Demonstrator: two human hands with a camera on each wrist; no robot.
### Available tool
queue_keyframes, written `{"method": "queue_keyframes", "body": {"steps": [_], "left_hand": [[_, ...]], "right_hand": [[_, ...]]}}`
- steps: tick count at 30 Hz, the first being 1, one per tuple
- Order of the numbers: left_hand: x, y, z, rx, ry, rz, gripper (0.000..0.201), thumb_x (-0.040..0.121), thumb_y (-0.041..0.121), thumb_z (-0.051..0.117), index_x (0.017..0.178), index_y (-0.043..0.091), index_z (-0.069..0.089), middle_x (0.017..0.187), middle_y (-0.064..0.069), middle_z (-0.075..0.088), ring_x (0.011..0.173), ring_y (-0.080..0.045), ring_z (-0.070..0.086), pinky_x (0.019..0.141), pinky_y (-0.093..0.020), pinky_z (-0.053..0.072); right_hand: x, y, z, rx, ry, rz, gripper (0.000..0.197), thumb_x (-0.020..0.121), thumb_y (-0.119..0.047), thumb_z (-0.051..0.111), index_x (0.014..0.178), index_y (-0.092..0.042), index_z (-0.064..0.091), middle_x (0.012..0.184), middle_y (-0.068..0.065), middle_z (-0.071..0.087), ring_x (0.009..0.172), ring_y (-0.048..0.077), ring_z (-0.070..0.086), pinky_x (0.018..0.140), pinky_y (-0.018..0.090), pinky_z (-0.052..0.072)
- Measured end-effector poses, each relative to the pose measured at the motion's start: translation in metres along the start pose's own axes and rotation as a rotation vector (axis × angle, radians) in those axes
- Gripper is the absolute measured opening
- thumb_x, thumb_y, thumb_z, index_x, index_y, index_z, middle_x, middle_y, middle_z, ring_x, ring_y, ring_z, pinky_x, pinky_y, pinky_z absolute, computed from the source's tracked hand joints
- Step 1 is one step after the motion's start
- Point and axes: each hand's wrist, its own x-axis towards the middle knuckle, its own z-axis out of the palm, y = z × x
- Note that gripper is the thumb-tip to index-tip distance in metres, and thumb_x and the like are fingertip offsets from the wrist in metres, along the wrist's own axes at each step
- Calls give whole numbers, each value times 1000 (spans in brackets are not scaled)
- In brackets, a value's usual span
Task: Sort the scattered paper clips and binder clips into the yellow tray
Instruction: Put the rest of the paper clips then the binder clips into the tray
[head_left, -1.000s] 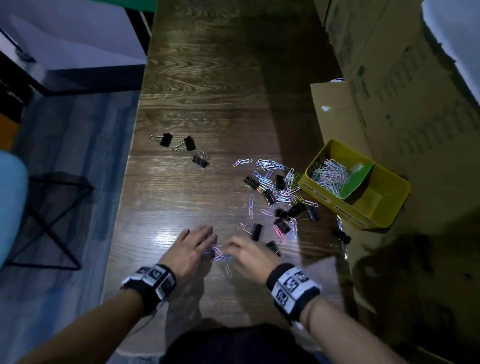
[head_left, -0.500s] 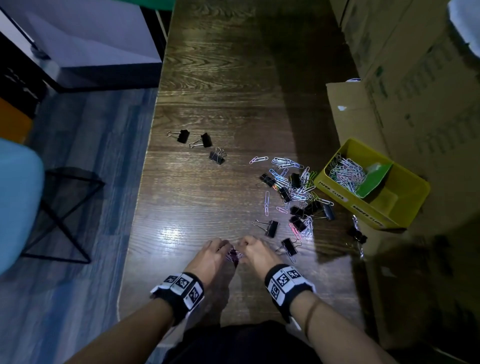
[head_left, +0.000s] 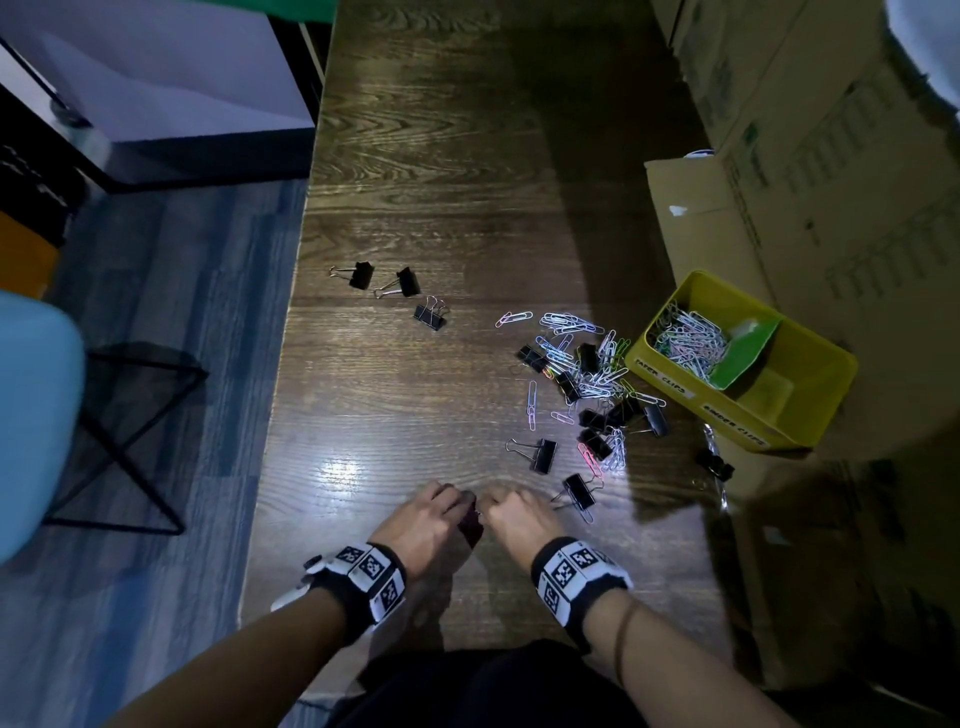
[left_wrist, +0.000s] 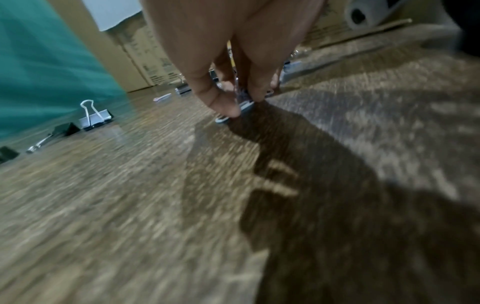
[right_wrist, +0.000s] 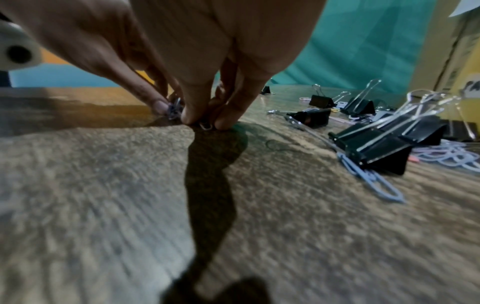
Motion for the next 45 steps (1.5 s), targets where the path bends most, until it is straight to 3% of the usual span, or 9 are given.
{"method": "queue_keyframes", "body": {"steps": [6, 11, 16, 24, 29, 33, 37, 41, 45], "left_hand": [[3, 2, -6, 53, 48, -13, 32, 80, 26, 39, 89, 13, 66, 84, 2, 65, 72, -13, 58, 66, -20, 50], [5, 7, -15, 169, -88, -63, 31, 75, 22, 34, 76, 18, 65, 72, 6, 60, 63, -9, 54, 57, -17, 47], [7, 8, -9, 126, -196, -108, 65, 79, 22, 2, 123, 3, 45, 117, -14, 50, 104, -31, 48, 85, -40, 45], [9, 1, -16, 43, -157, -62, 33, 91, 25, 38, 114, 7, 52, 110, -9, 57, 95, -24, 52, 84, -34, 47], [5, -7, -36, -261, -151, -180, 31, 93, 21, 38, 122, 10, 44, 111, -10, 54, 98, -25, 53, 85, -32, 42], [-6, -16, -36, -715, 48, -382, 15, 85, 26, 40, 80, 21, 53, 76, -3, 59, 67, -14, 51, 64, -26, 39], [-10, -15, -38, -1491, 313, -657, 9, 52, 20, 45, 45, 16, 48, 46, -5, 44, 39, -15, 37, 40, -19, 21], [-16, -2, -56, -2013, 473, -529, 5, 47, 17, 38, 43, 14, 40, 45, -6, 33, 43, -12, 27, 43, -17, 14], [-11, 4, -66, -2201, 584, -453, 20, 56, 16, 27, 42, 11, 40, 44, -7, 36, 42, -13, 27, 41, -11, 20]], "right_hand": [[-5, -4, -2, -90, 1, -83, 37, 85, 12, 40, 121, 8, 47, 121, 26, 52, 111, 39, 53, 94, 46, 44], [-8, -8, 1, -84, 16, -51, 41, 84, 15, 40, 125, 8, 43, 122, 27, 50, 112, 38, 52, 95, 44, 45], [-11, -12, -1, -24, 27, 16, 45, 83, 16, 37, 126, 5, 41, 126, 25, 46, 118, 36, 47, 99, 42, 41], [-13, -16, -1, -81, 72, 15, 57, 75, 15, 10, 125, 7, 38, 125, 28, 44, 116, 38, 47, 95, 45, 42], [-9, -4, 3, 56, 11, 30, 38, 91, 7, 36, 128, 3, 42, 128, 23, 49, 118, 36, 49, 97, 42, 40], [-5, 2, 7, 146, 5, 11, 28, 94, -3, 40, 119, 2, 52, 123, 22, 53, 115, 38, 49, 93, 44, 39], [-2, 5, 10, 330, 36, 19, 27, 91, -3, 42, 116, -5, 53, 119, 16, 53, 108, 31, 54, 90, 34, 41], [-4, 16, -1, 823, 103, 54, 18, 93, -16, 52, 81, -29, 51, 79, -9, 55, 68, 4, 50, 67, 20, 36], [-5, 15, -13, 1428, 34, 61, 8, 78, -6, 53, 74, -13, 54, 64, 1, 59, 49, 6, 45, 48, 17, 33]]}}
